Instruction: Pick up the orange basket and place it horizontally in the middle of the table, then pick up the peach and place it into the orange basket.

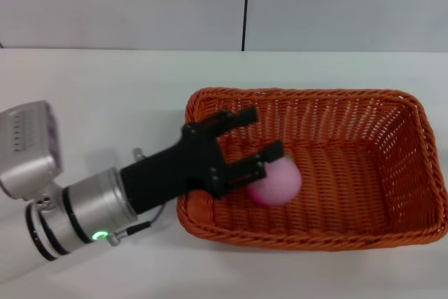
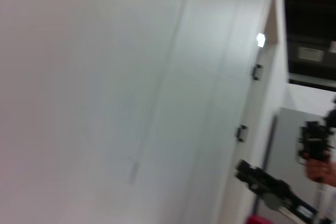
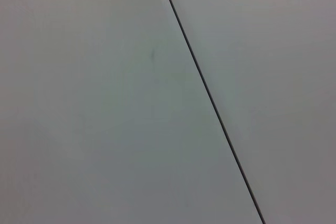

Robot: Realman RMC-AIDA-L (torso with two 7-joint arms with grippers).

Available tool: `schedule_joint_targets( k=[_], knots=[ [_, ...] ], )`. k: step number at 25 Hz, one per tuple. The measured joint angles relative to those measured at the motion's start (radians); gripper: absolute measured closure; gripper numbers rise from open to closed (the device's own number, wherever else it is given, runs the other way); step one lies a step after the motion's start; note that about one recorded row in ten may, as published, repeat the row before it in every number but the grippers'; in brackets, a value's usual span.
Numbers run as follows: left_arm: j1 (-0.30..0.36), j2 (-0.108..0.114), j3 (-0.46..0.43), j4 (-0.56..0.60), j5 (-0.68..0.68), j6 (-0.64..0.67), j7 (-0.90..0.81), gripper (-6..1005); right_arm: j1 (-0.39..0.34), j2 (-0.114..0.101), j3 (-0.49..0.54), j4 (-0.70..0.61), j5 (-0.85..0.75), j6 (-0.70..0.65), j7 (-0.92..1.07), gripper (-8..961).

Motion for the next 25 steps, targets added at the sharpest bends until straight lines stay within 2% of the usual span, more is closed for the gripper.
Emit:
schedule_joint_targets(
  k=[2,5,7,8,15,19,25],
  knots=[
    [0.030,0.004,-0.049,0.018,-0.001,-0.013,0.014,311,0.002,0.000,0.003,-0.002,0.000,0.005,0.000,436],
    [0.087,0.005,-0.141,0.062,-0.001,-0.038,0.042,241,0.002,0.000,0.006,-0.006,0.004,0.009,0.000,436],
    [0.148,0.005,-0.237,0.097,0.000,-0.051,0.079,193,0.002,0.000,0.007,-0.011,0.006,0.015,0.000,435],
    [0.188,0.005,-0.319,0.108,-0.001,-0.055,0.107,170,0.002,0.000,0.007,-0.013,0.006,0.019,0.000,435],
    [0.362,-0.001,-0.635,0.090,-0.002,-0.077,0.287,170,0.009,0.000,0.010,-0.026,0.007,0.027,0.000,434],
    [0.424,-0.002,-0.698,0.063,-0.002,-0.095,0.378,170,0.034,0.001,0.010,-0.030,0.007,0.044,0.000,434],
    [0.453,-0.002,-0.734,0.060,-0.002,-0.109,0.410,170,0.066,0.000,0.008,-0.030,0.005,0.059,0.000,434]
  ],
)
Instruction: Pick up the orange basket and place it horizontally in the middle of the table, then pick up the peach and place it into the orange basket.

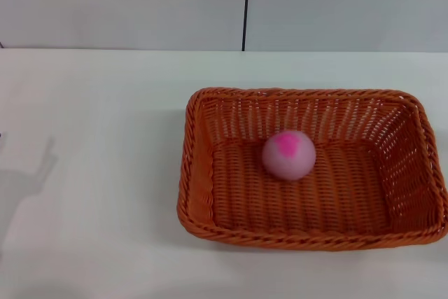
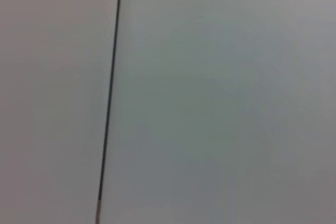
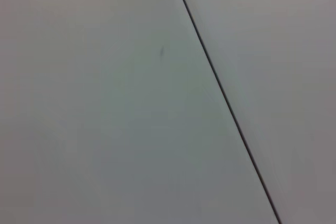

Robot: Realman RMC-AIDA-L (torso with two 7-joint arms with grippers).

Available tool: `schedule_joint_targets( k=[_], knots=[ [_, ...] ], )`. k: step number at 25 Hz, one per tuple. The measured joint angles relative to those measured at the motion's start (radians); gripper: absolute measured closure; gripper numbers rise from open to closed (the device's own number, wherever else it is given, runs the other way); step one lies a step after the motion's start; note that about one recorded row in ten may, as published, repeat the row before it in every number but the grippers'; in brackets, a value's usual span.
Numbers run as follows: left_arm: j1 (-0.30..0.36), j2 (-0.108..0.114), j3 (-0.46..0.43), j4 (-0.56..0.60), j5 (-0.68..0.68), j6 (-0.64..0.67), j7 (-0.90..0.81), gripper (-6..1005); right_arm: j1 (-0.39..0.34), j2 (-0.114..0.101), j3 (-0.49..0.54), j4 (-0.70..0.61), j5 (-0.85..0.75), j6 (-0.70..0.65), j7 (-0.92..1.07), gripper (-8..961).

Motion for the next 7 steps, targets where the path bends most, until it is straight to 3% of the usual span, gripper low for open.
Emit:
schedule_joint_targets(
  k=[7],
  knots=[
    [0.005,-0.001,-0.007,0.002,0.000,0.002,0.001,170,0.023,0.001,-0.008,-0.001,-0.003,0.026,0.000,434]
  ],
)
